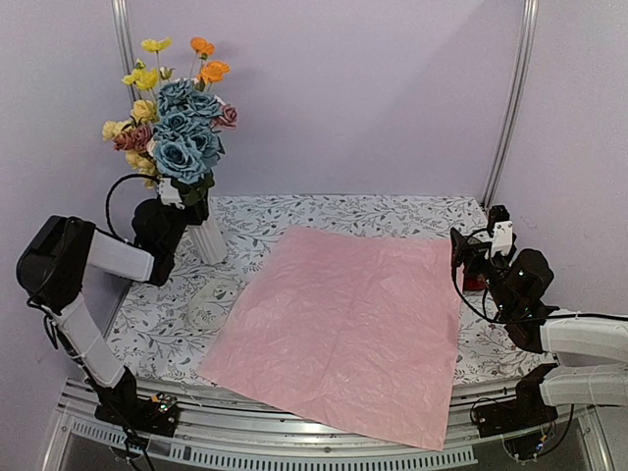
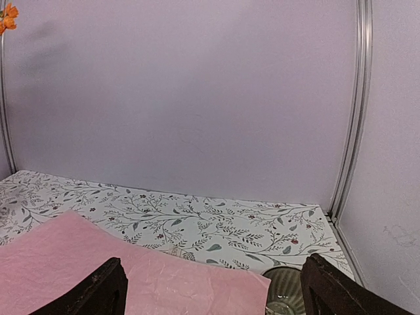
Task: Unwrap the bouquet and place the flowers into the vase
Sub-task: Move the vase to the corner of the board.
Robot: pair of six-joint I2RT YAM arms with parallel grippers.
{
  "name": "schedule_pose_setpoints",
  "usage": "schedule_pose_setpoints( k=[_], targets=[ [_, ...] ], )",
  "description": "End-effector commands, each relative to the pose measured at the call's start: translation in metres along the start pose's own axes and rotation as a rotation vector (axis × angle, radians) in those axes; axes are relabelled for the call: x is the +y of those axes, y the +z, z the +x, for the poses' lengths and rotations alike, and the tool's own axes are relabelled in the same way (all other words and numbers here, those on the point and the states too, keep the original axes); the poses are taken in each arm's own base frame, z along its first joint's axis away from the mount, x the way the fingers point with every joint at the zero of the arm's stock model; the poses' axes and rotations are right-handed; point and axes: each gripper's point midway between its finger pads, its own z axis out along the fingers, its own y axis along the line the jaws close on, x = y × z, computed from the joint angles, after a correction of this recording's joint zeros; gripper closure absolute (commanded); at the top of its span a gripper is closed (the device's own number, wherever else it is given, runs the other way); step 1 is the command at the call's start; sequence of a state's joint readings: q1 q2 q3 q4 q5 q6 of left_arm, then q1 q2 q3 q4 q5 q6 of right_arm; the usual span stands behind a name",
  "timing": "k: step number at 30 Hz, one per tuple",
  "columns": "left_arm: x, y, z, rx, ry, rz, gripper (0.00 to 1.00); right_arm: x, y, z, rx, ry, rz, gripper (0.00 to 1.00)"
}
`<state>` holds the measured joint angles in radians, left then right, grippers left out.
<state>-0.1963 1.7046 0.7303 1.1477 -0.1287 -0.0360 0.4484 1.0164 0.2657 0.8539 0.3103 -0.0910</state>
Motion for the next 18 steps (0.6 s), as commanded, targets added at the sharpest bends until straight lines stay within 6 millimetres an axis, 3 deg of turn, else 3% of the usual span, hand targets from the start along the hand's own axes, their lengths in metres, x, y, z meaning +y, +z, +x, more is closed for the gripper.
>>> schedule_pose_setpoints(
  k=[1,8,14,18],
  targets=[
    [-0.006,-0.002,-0.078,-0.279,-0.030,0.030,0.47,-0.001,-0.001,0.002,-0.005,-0.004,-0.001,0.06],
    [-0.009,-0.009,-0.063,-0.271,-0.016,0.034,0.44,-0.001,-0.002,0.002,-0.006,-0.003,-0.001,0.06],
    [-0.016,-0.003,-0.053,-0.221,0.030,0.032,0.25,-0.001,-0.002,0.002,-0.008,-0.002,-0.002,0.06],
    [-0.018,0.002,-0.051,-0.206,0.037,0.034,0.21,-0.002,-0.003,0.002,-0.009,-0.004,-0.001,0.06]
  ],
)
